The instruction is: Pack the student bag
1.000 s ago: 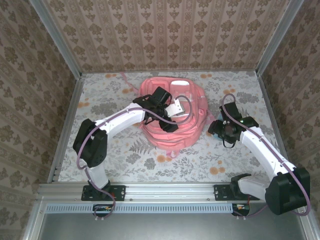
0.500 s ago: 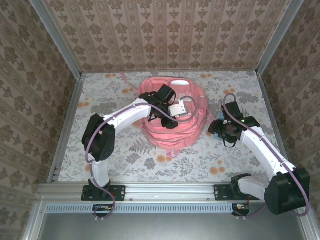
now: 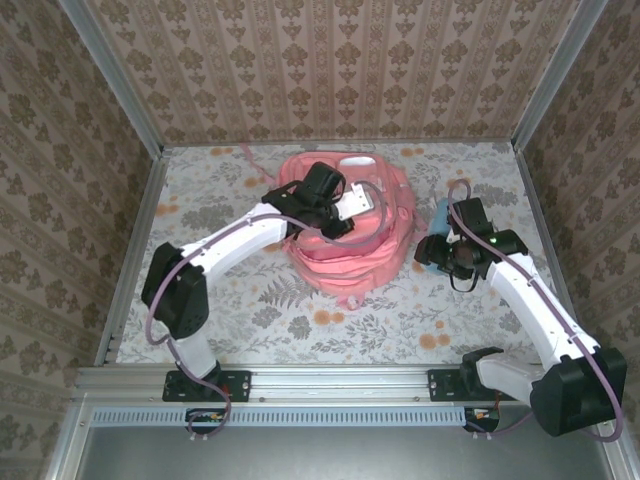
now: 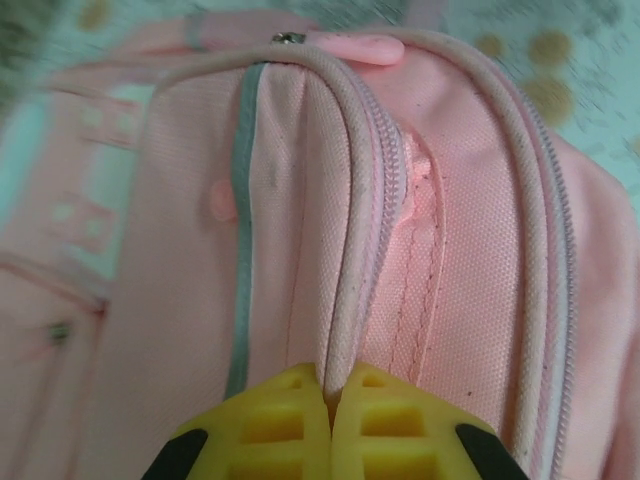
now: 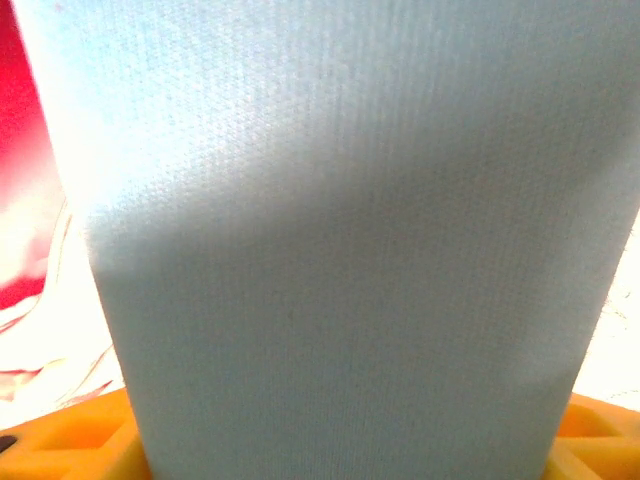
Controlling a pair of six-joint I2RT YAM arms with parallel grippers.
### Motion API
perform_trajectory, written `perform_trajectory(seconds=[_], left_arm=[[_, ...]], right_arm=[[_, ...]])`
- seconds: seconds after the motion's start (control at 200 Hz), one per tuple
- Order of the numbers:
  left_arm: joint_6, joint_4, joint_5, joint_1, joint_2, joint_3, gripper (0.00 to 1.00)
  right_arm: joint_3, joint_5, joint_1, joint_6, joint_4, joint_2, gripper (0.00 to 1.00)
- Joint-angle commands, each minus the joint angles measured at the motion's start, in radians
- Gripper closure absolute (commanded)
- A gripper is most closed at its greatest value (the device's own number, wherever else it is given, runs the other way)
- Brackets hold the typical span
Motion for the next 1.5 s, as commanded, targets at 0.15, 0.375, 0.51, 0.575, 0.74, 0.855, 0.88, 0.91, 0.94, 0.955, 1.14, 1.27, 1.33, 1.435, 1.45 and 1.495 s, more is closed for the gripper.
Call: perform_trajectory(seconds=[0.15, 0.375, 0.51, 0.575, 0.74, 0.855, 0.88, 0.91, 0.94, 0.955, 1.14, 1.27, 1.33, 1.435, 1.45, 1.495], left_arm=[[-0.157, 0.272, -0.125, -0.009, -0.118, -0.003, 1.0], [-0.173, 0.359, -0.143, -0.026, -0.116, -0.032, 1.0], [-0.175, 0.378, -0.137, -0.034, -0.11, -0.045, 1.0], [-0.176, 0.388, -0.127, -0.035, -0.113, -0.051, 1.0], [-0.161, 0.394, -0.099, -0.04, -0.118, -0.076, 1.0], [-0.155, 0.391, -0.09, -0.042, -0.13, -0.102, 1.0], [-0.154, 0.389, -0.088, -0.041, -0.133, -0.106, 1.0], [-0.152, 0.388, -0.087, -0.042, -0.136, -0.113, 1.0], [-0.152, 0.386, -0.087, -0.043, -0.138, -0.118, 1.0], [-0.152, 0.385, -0.087, -0.042, -0.139, -0.12, 1.0], [-0.195, 0.333, -0.139, -0.04, -0.114, -0.09, 1.0], [-0.216, 0.3, -0.14, -0.04, -0.088, -0.057, 1.0], [-0.222, 0.29, -0.14, -0.04, -0.077, -0.045, 1.0], [-0.228, 0.278, -0.136, -0.039, -0.063, -0.03, 1.0], [-0.23, 0.278, -0.135, -0.04, -0.062, -0.029, 1.0], [-0.232, 0.276, -0.131, -0.04, -0.06, -0.026, 1.0]], right_arm=[[0.045, -0.193, 0.104, -0.054, 0.019, 0.009, 0.35], [0.112, -0.258, 0.205, -0.06, 0.024, 0.114, 0.35], [0.13, -0.242, 0.226, -0.073, -0.009, 0.165, 0.35], [0.133, -0.229, 0.233, -0.081, -0.016, 0.179, 0.35], [0.202, -0.174, 0.234, -0.103, -0.036, 0.248, 0.35], [0.284, -0.082, 0.233, -0.104, -0.057, 0.324, 0.35], [0.3, -0.063, 0.232, -0.103, -0.058, 0.338, 0.35], [0.317, -0.048, 0.232, -0.105, -0.06, 0.354, 0.35], [0.333, -0.029, 0.233, -0.106, -0.061, 0.368, 0.34], [0.339, -0.019, 0.233, -0.107, -0.056, 0.374, 0.34], [0.361, 0.116, 0.231, -0.12, 0.011, 0.424, 0.26], [0.327, 0.128, 0.231, -0.135, 0.089, 0.392, 0.17], [0.307, 0.097, 0.231, -0.135, 0.12, 0.363, 0.12], [0.272, 0.05, 0.231, -0.127, 0.13, 0.309, 0.09], [0.266, 0.049, 0.231, -0.122, 0.126, 0.299, 0.09], [0.244, 0.045, 0.231, -0.108, 0.12, 0.286, 0.09]])
